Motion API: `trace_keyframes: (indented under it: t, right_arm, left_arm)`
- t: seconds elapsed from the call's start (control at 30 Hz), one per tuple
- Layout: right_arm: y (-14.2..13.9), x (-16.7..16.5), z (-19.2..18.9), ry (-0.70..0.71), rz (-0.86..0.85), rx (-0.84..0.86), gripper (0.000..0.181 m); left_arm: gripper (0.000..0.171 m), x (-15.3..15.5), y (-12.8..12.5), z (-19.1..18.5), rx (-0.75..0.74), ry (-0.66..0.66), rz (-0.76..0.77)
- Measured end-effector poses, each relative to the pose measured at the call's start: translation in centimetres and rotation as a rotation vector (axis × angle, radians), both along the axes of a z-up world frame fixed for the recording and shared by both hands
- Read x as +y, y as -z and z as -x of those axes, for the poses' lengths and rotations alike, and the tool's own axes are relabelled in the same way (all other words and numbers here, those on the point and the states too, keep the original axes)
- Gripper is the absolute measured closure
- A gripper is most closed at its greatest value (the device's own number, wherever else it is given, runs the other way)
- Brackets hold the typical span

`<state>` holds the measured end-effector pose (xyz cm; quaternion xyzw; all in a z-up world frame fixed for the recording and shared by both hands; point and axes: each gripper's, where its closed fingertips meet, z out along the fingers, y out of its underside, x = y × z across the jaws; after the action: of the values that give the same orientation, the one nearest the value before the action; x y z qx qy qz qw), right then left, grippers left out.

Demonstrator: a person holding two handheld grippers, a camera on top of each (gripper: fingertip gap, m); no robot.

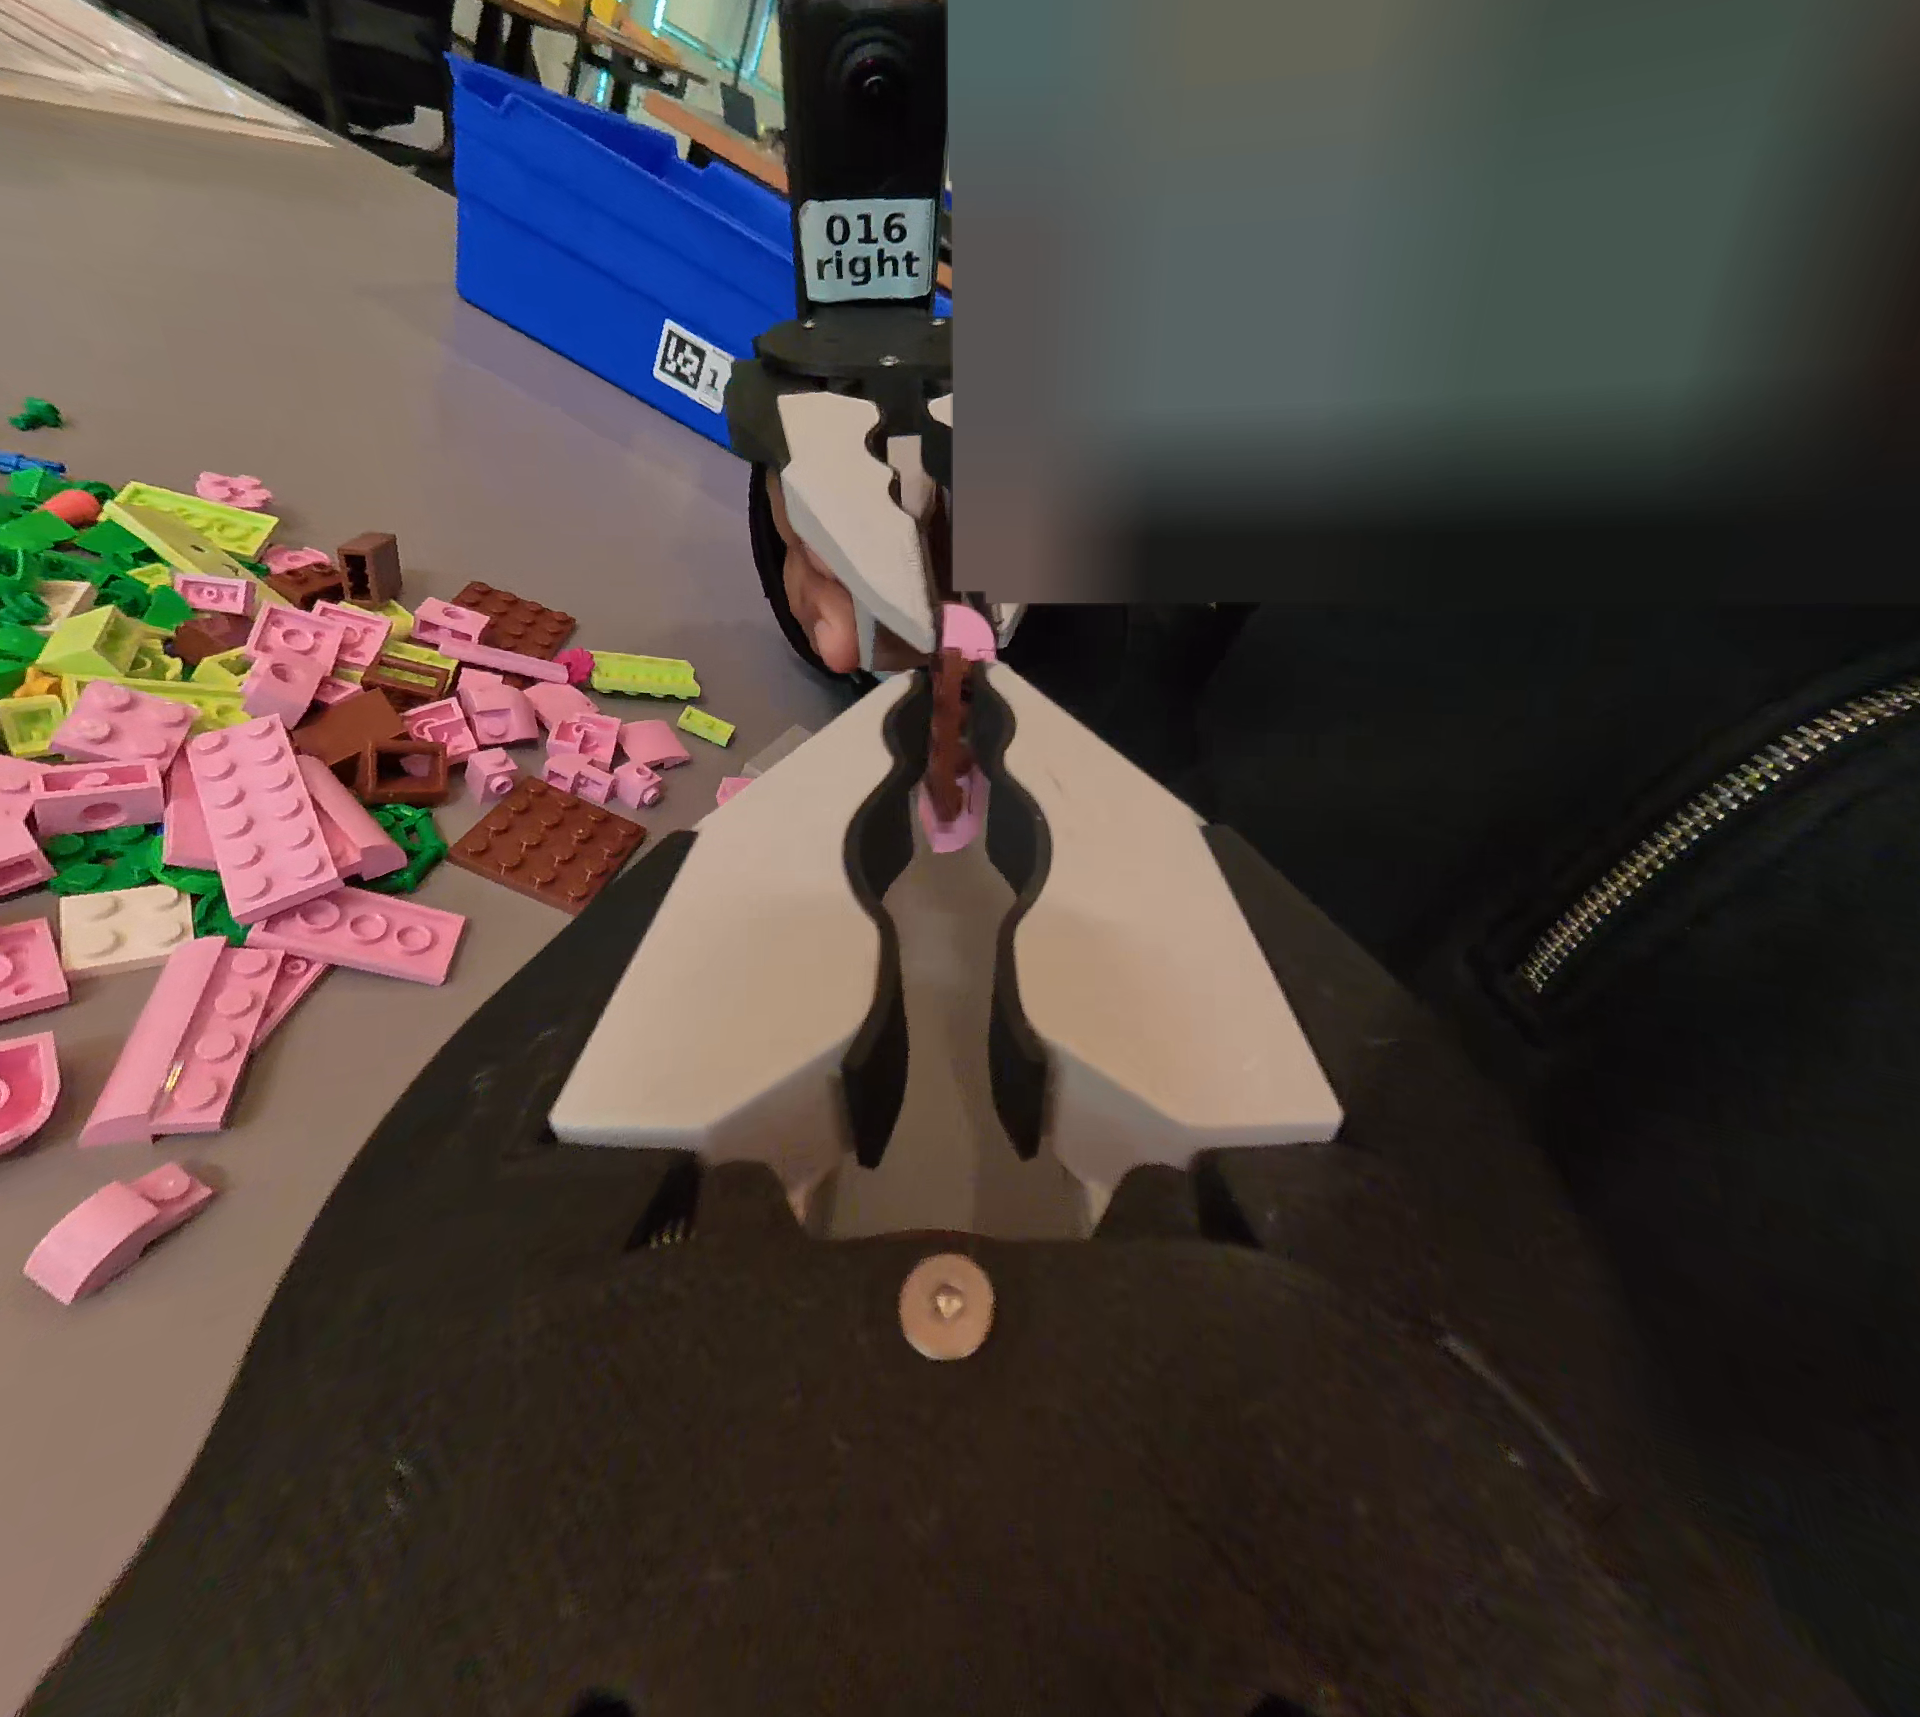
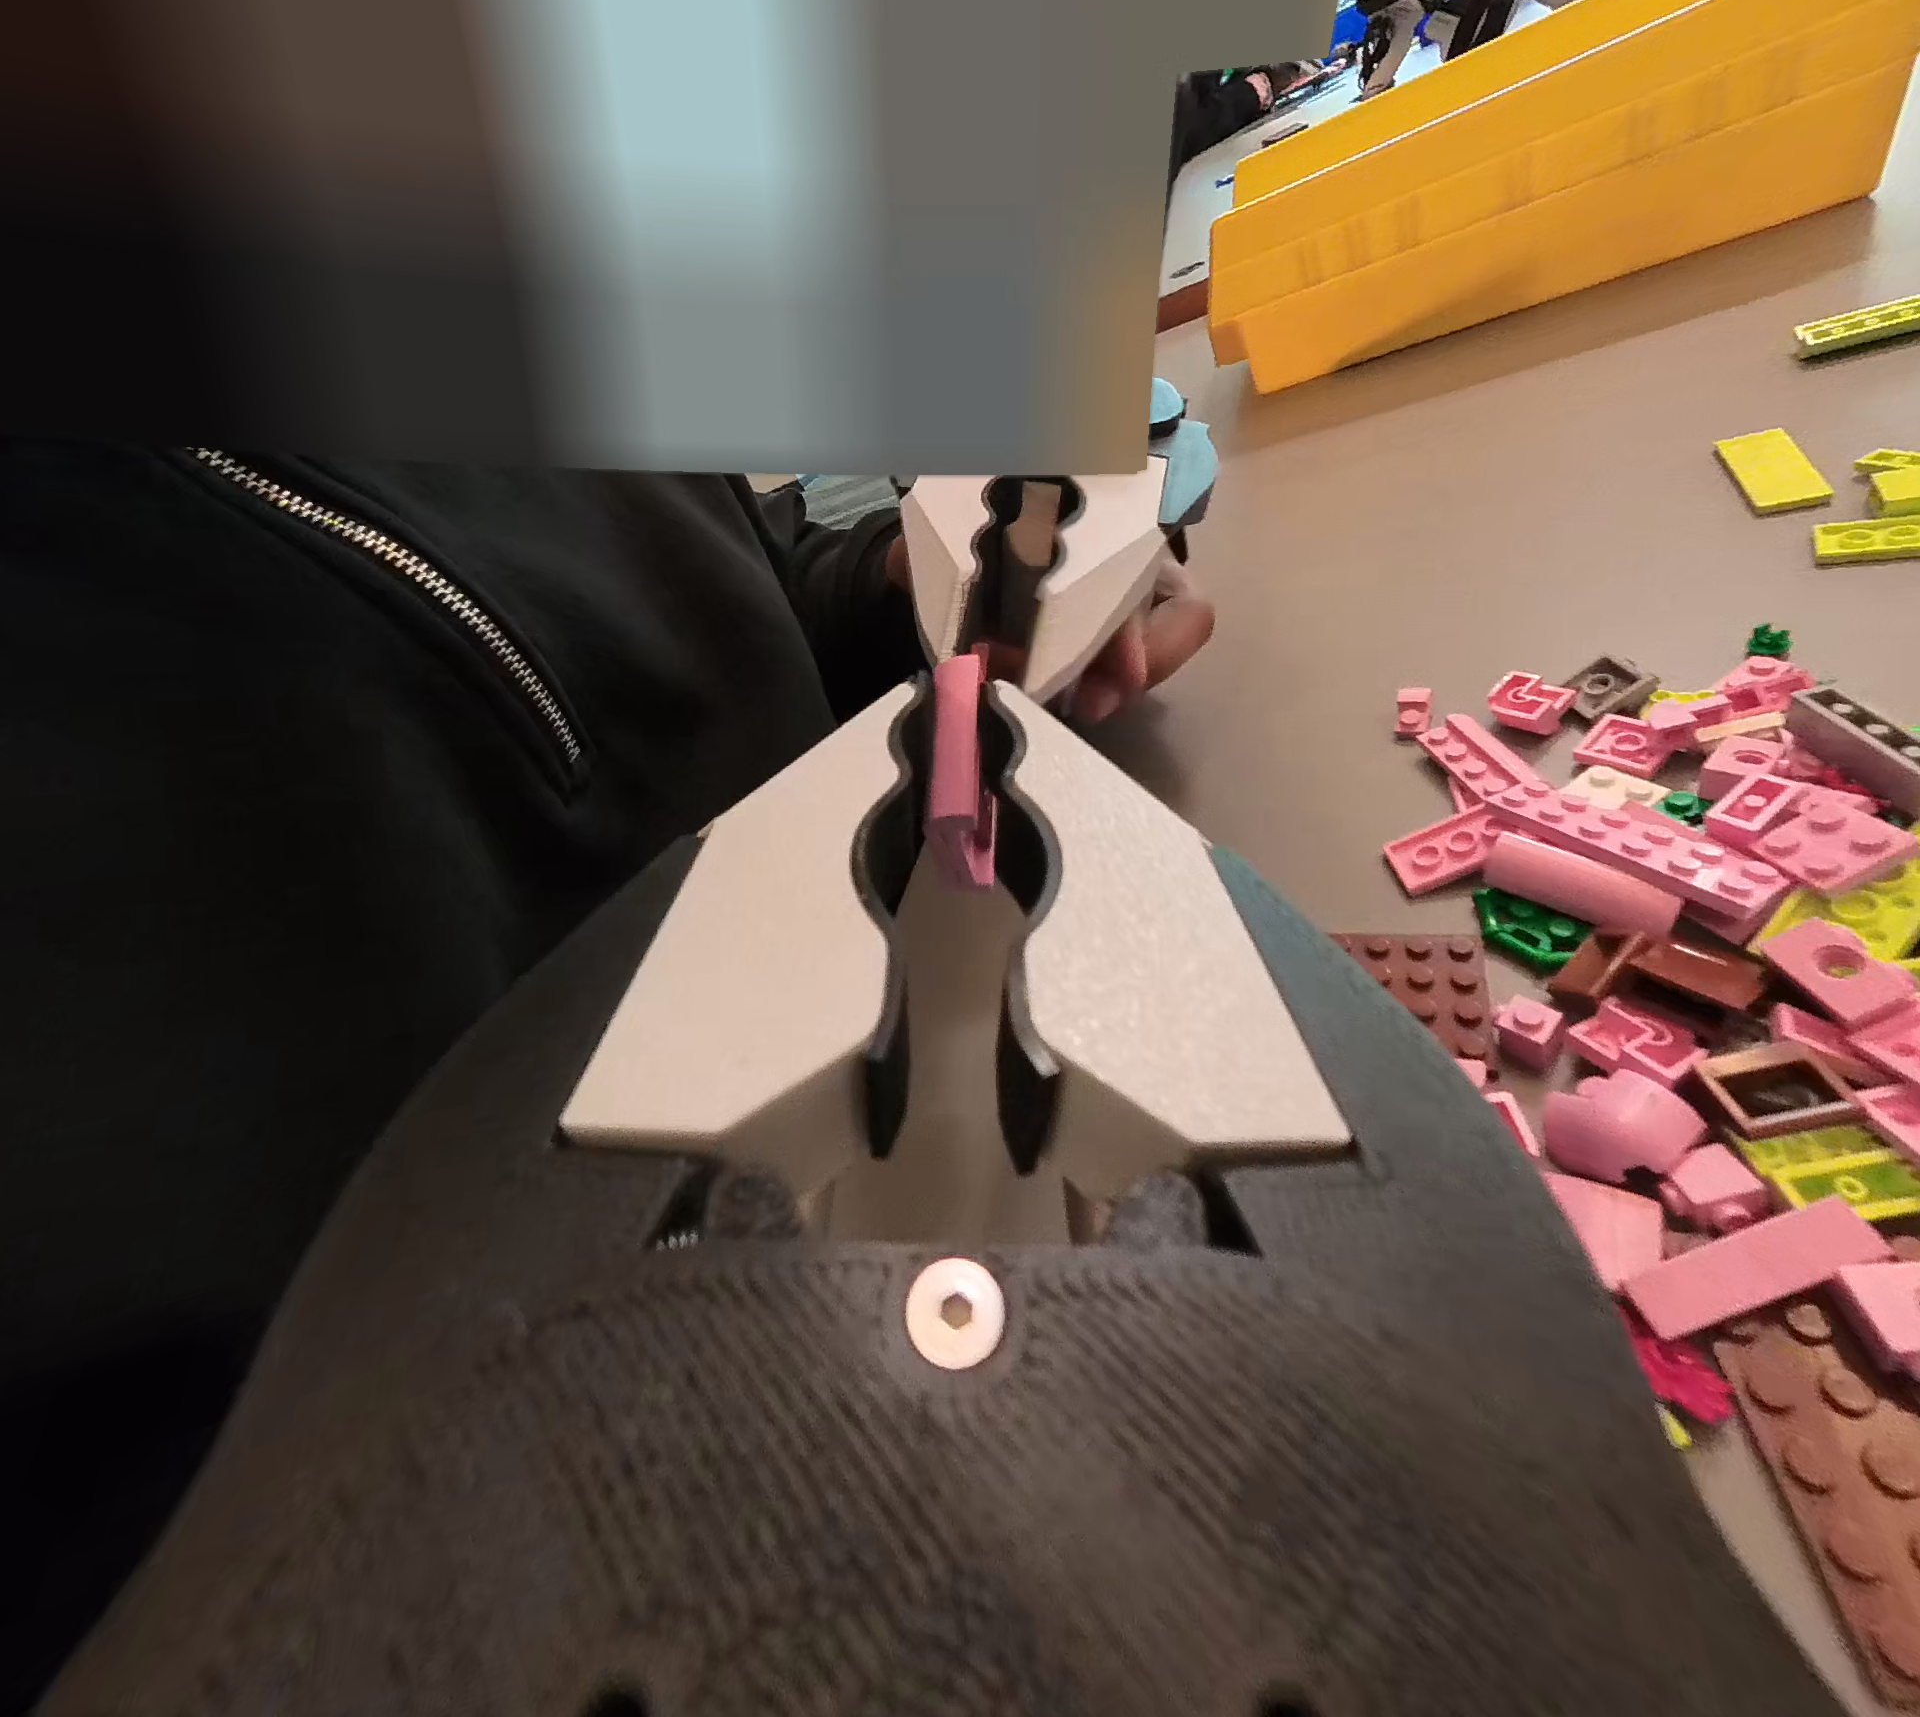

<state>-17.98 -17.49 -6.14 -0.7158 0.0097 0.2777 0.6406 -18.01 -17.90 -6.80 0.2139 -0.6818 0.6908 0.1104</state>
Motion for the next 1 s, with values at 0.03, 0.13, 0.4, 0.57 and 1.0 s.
trace_keyframes:
  t: [0.03, 0.13, 0.4, 0.57, 1.0]
  right_arm:
    - [0.0, 0.0, -0.1, 0.004, 0.001, 0.002, 0.176]
    - [-0.3, -0.1, -0.1, 0.0, -0.018, 0.002, 0.176]
    - [-0.1, 0.1, -1.3, 0.141, -0.014, -0.204, 0.175]
    - [-2.1, 0.1, 0.9, 0.087, -0.141, -0.267, 0.176]
    - [0.6, 0.3, -2.4, 0.171, 0.036, -0.128, 0.176]
  left_arm:
    - [0.169, 0.0, -0.2, 0.0, -0.008, -0.009, 0.01]
    - [0.17, -0.1, -0.4, -0.1, -0.017, -0.022, 0.03]
    - [0.17, 0.2, -0.4, -1.6, 0.07, -0.123, 0.076]
    - [0.171, 2.8, 0.2, -4.5, 0.172, -0.254, 0.108]
    - [0.171, 5.1, 0.3, -6.0, 0.169, -0.343, 0.101]
